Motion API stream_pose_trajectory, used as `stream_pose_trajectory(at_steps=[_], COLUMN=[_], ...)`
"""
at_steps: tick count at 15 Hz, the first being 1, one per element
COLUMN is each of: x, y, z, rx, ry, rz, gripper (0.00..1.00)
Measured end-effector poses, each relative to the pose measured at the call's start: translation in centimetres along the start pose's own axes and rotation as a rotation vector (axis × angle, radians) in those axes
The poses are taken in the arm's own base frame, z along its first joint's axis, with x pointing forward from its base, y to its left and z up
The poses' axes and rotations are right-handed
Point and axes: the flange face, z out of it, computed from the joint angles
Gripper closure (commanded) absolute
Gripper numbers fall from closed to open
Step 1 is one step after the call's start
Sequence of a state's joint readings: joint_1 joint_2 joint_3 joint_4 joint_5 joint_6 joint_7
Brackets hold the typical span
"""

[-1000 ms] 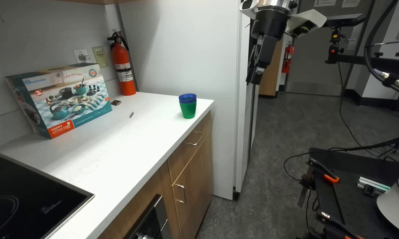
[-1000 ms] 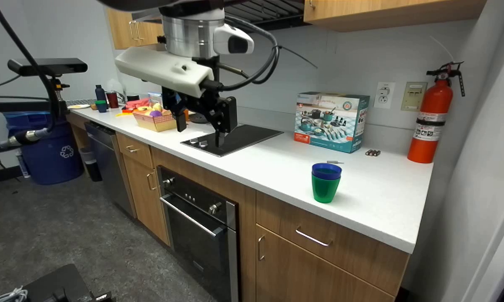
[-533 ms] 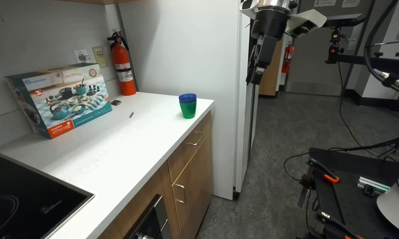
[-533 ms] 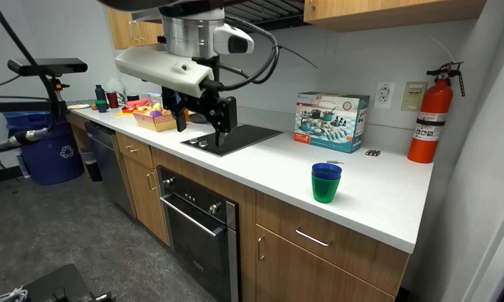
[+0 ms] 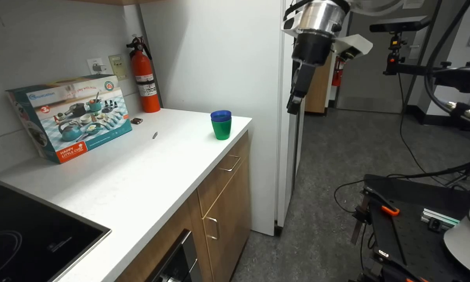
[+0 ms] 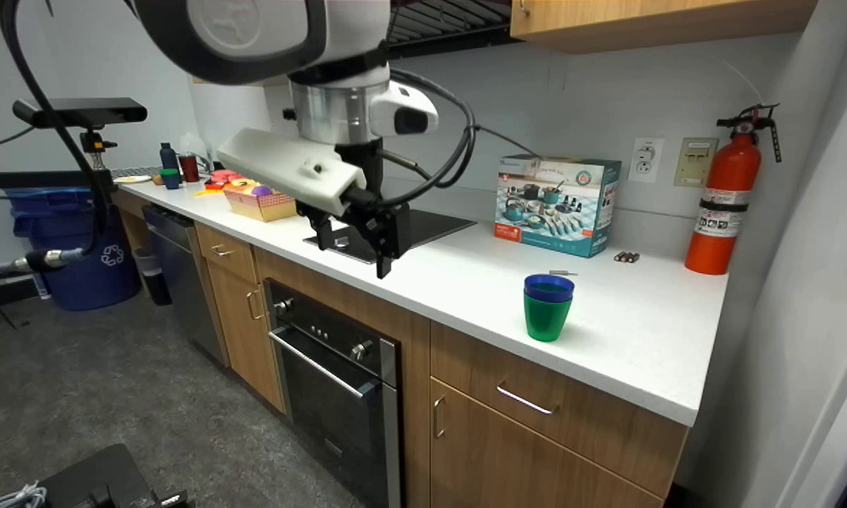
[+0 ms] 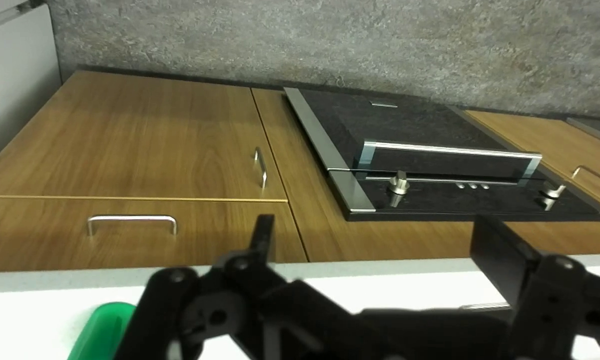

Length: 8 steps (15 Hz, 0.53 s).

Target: Open the drawer

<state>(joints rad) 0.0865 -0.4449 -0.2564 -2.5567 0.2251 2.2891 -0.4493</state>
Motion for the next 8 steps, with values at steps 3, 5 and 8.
stream_pose_trajectory(at_steps=[3,5,8], x=[-0.7,-1.2,-1.7], y=[1.8,3.1,5.2], z=[4.0,6.6,10.8], rx=[-0.012,-0.028,-0.059], ry=[0.01,0.015,0.025], rz=[0.096,0.169,0.282], gripper=[0.0,0.0,0.0])
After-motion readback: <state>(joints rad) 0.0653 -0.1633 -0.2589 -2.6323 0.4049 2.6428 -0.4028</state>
